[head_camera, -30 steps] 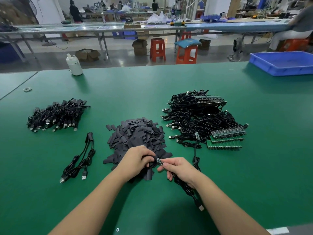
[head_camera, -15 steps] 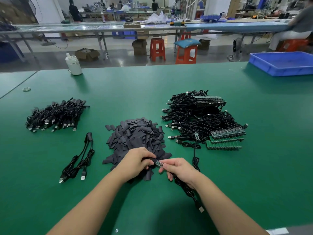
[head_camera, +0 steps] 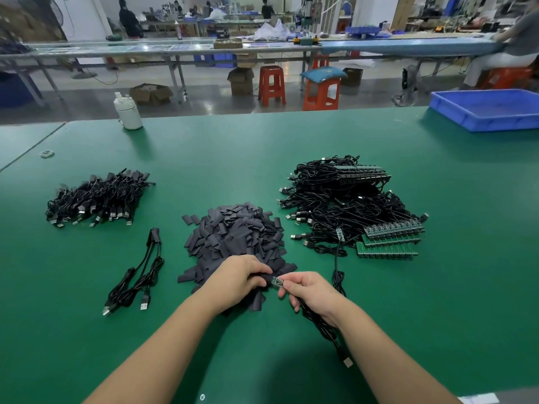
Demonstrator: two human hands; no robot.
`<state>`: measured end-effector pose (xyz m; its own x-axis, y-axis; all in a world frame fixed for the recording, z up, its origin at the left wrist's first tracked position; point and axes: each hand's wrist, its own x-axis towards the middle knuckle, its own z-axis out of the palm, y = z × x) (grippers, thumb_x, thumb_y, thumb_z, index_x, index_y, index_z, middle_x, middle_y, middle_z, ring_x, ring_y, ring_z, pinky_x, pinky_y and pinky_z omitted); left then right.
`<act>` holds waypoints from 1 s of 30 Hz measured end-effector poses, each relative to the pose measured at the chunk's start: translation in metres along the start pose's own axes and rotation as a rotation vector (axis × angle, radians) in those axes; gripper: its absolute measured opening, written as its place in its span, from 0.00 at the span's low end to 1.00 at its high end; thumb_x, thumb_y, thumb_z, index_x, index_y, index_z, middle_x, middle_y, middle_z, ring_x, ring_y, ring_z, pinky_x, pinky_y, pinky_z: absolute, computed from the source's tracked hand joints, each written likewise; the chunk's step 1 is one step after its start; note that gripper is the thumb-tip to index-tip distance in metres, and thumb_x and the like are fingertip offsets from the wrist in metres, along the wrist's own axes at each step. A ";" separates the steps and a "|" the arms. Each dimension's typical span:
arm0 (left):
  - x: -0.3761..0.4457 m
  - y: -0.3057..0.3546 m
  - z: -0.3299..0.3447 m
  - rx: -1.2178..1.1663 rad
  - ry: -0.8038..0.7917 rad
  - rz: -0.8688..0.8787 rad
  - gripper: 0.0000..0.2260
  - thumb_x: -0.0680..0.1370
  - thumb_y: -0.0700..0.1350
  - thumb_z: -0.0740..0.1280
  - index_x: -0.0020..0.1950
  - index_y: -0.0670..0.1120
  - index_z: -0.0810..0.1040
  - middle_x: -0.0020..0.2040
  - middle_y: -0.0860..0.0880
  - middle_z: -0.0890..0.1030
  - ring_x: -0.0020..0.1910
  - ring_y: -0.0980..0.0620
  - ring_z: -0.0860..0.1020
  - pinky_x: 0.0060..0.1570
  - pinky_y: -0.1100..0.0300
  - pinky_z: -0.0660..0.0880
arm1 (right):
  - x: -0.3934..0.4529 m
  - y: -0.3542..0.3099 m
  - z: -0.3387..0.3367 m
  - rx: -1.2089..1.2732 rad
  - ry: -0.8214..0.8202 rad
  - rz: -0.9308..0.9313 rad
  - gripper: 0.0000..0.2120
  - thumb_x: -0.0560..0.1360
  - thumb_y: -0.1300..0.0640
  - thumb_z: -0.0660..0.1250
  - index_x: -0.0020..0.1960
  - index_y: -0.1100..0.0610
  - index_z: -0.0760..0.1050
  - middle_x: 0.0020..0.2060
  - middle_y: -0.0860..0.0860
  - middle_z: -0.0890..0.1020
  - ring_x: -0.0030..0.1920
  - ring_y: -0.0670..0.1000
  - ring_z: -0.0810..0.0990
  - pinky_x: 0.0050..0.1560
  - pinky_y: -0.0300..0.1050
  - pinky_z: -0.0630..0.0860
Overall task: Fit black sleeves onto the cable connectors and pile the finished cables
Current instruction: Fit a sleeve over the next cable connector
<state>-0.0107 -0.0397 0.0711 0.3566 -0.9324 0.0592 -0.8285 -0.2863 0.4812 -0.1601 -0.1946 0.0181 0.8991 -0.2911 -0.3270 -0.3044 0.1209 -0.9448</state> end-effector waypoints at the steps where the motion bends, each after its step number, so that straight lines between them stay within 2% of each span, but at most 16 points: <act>1: 0.001 0.000 0.000 0.022 -0.006 0.012 0.13 0.77 0.47 0.71 0.62 0.51 0.82 0.52 0.54 0.81 0.52 0.55 0.78 0.55 0.64 0.70 | 0.000 0.000 0.000 0.000 0.002 -0.002 0.09 0.82 0.62 0.63 0.58 0.58 0.80 0.40 0.52 0.84 0.30 0.45 0.74 0.33 0.40 0.74; 4: 0.002 0.002 0.002 0.056 -0.035 0.019 0.14 0.78 0.48 0.70 0.64 0.50 0.80 0.55 0.51 0.81 0.55 0.52 0.78 0.58 0.59 0.72 | -0.001 -0.001 0.001 -0.017 0.001 0.000 0.09 0.82 0.62 0.62 0.58 0.58 0.80 0.40 0.51 0.84 0.30 0.45 0.74 0.33 0.40 0.75; 11: 0.002 0.005 0.008 0.083 -0.064 0.035 0.15 0.79 0.48 0.68 0.65 0.49 0.80 0.55 0.49 0.82 0.56 0.50 0.78 0.58 0.60 0.71 | -0.002 -0.003 0.003 -0.047 -0.012 0.001 0.07 0.82 0.62 0.63 0.57 0.54 0.78 0.41 0.51 0.85 0.30 0.46 0.74 0.33 0.41 0.76; 16: 0.003 0.007 0.012 0.058 -0.055 0.066 0.14 0.79 0.48 0.67 0.64 0.50 0.80 0.54 0.49 0.82 0.54 0.52 0.78 0.56 0.62 0.70 | -0.001 -0.001 0.002 -0.040 -0.022 0.003 0.13 0.82 0.62 0.63 0.66 0.56 0.75 0.42 0.52 0.85 0.31 0.46 0.74 0.35 0.42 0.76; 19: 0.002 0.007 0.016 0.026 -0.020 0.068 0.13 0.79 0.48 0.67 0.63 0.50 0.81 0.51 0.49 0.81 0.51 0.52 0.78 0.53 0.64 0.69 | -0.002 -0.001 0.000 -0.044 -0.044 -0.016 0.14 0.83 0.62 0.62 0.67 0.55 0.75 0.42 0.51 0.84 0.31 0.45 0.74 0.36 0.41 0.77; 23: 0.001 0.009 0.020 -0.022 -0.004 0.080 0.12 0.79 0.48 0.68 0.61 0.50 0.82 0.47 0.51 0.81 0.46 0.53 0.78 0.50 0.62 0.72 | -0.002 -0.002 0.000 -0.041 -0.061 -0.038 0.14 0.83 0.63 0.61 0.66 0.55 0.77 0.42 0.52 0.83 0.32 0.46 0.74 0.35 0.41 0.76; 28: 0.001 0.011 0.021 -0.061 0.018 0.079 0.11 0.78 0.49 0.69 0.60 0.53 0.82 0.41 0.57 0.76 0.43 0.58 0.75 0.50 0.61 0.74 | -0.003 -0.001 -0.001 -0.009 -0.065 -0.057 0.14 0.83 0.63 0.61 0.65 0.53 0.78 0.42 0.52 0.84 0.32 0.46 0.75 0.36 0.41 0.76; 30: 0.000 0.012 0.021 -0.067 0.016 0.089 0.11 0.78 0.48 0.69 0.60 0.54 0.82 0.41 0.57 0.75 0.42 0.59 0.74 0.47 0.63 0.72 | -0.004 -0.001 -0.001 -0.006 -0.066 -0.066 0.15 0.83 0.64 0.61 0.65 0.54 0.77 0.43 0.53 0.85 0.32 0.46 0.75 0.36 0.41 0.75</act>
<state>-0.0297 -0.0474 0.0589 0.2903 -0.9497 0.1177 -0.8267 -0.1870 0.5306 -0.1633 -0.1946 0.0203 0.9361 -0.2348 -0.2620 -0.2453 0.0981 -0.9645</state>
